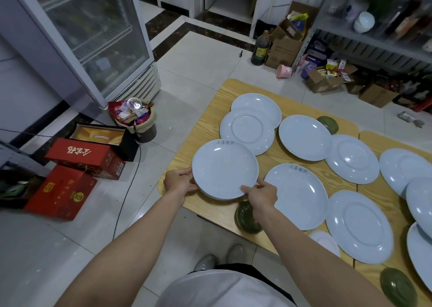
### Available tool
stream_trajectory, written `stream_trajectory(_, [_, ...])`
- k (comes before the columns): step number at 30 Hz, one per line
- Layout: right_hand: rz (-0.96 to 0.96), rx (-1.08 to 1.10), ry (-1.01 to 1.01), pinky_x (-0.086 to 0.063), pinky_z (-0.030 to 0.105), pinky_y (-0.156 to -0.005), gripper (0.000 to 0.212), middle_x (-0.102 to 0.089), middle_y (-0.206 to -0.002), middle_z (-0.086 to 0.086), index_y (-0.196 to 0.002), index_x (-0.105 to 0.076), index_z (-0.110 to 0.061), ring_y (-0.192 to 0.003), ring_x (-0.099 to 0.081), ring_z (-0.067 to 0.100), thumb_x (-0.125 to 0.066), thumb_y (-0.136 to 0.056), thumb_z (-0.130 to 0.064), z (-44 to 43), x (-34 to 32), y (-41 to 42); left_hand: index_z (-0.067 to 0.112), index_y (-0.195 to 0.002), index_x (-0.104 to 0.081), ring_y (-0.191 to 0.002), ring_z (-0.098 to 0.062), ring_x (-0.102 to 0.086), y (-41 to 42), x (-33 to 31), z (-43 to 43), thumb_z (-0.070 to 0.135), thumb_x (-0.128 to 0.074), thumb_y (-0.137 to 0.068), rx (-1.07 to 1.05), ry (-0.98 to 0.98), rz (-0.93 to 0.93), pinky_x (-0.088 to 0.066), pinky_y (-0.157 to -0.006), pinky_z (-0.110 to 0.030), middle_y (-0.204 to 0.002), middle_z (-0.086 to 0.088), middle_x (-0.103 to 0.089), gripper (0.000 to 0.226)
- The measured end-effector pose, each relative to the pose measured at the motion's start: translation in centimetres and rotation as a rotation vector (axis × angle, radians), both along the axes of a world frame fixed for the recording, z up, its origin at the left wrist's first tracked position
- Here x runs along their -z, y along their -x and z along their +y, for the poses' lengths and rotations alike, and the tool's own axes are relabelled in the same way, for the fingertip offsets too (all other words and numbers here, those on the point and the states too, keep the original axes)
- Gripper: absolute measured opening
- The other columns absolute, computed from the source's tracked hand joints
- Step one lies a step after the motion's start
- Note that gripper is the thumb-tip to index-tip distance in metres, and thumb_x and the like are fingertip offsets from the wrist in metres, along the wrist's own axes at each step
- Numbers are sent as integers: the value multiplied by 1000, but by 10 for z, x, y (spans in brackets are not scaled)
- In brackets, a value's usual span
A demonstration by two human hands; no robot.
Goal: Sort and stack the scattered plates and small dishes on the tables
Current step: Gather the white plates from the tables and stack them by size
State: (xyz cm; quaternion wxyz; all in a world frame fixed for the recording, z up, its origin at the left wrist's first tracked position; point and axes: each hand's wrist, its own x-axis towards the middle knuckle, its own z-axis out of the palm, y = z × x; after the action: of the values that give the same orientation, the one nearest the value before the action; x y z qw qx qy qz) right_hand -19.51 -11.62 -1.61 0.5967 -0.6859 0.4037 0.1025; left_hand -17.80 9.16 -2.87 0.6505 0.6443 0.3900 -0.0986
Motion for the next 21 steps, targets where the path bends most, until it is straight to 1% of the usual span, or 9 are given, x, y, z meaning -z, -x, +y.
stream_trajectory(3, [5, -10, -1, -52, 31, -85, 67, -57, -79, -12, -136, -58, -18, -71, -54, 8, -82, -76, -3, 0, 4, -2, 2, -115, -70, -68, -28, -71, 1, -1, -2, 2, -65, -93, -12, -7, 2, -54, -47, -22, -104, -12, -70, 23])
stream_trajectory(6, [-6, -22, 2, -49, 26, -79, 69, -60, -80, -9, -137, -58, -18, -72, -55, 8, -83, -74, -3, -1, 6, -3, 3, -112, -71, -75, -31, -72, 0, -3, -2, 2, -64, -93, -16, -9, 12, -56, -49, -23, -110, -15, -70, 21])
stream_trajectory(8, [-11, -28, 10, -47, 26, -76, 72, -64, -82, -5, -136, -57, -17, -73, -57, 8, -84, -72, -2, -3, 6, -3, 3, -112, -71, -75, -31, -72, 1, -4, -3, 2, -64, -93, -16, -17, 21, -55, -49, -23, -111, -15, -70, 20])
stream_trajectory(12, [0, -56, 29, -46, 28, -77, 70, -65, -87, -1, -134, -57, -16, -78, -59, 11, -86, -71, -4, -6, 6, -4, 3, -112, -71, -74, -29, -72, 1, -5, -4, 3, -66, -92, -19, -36, 28, -54, -47, -21, -112, -14, -70, 21])
stream_trajectory(14, [3, -72, 42, -46, 28, -77, 68, -63, -86, -3, -132, -58, -16, -80, -59, 13, -86, -71, -5, -7, 5, -5, 3, -113, -70, -72, -28, -72, 1, -5, -4, 4, -68, -91, -15, -40, 26, -54, -48, -20, -110, -13, -71, 22])
stream_trajectory(17, [14, -95, 45, -46, 27, -76, 69, -63, -87, -3, -130, -58, -16, -87, -60, 17, -88, -68, -5, -8, 3, -4, 3, -114, -70, -70, -27, -72, 1, -4, -4, 4, -66, -91, -5, -47, 25, -58, -54, -26, -103, -12, -73, 23])
stream_trajectory(20, [7, -116, 29, -44, 21, -65, 70, -66, -90, 0, -128, -59, -16, -84, -62, 15, -88, -66, -3, -12, 2, -2, 5, -111, -71, -70, -29, -72, 2, -5, -7, 2, -59, -93, -17, -77, 18, -58, -54, -27, -97, -11, -74, 22])
stream_trajectory(21, [5, -126, 20, -45, 22, -66, 70, -67, -93, 2, -127, -59, -16, -85, -64, 16, -88, -66, -3, -13, 1, -1, 6, -110, -72, -70, -28, -72, 3, -7, -8, 2, -58, -93, -21, -83, 11, -58, -53, -27, -95, -10, -74, 22])
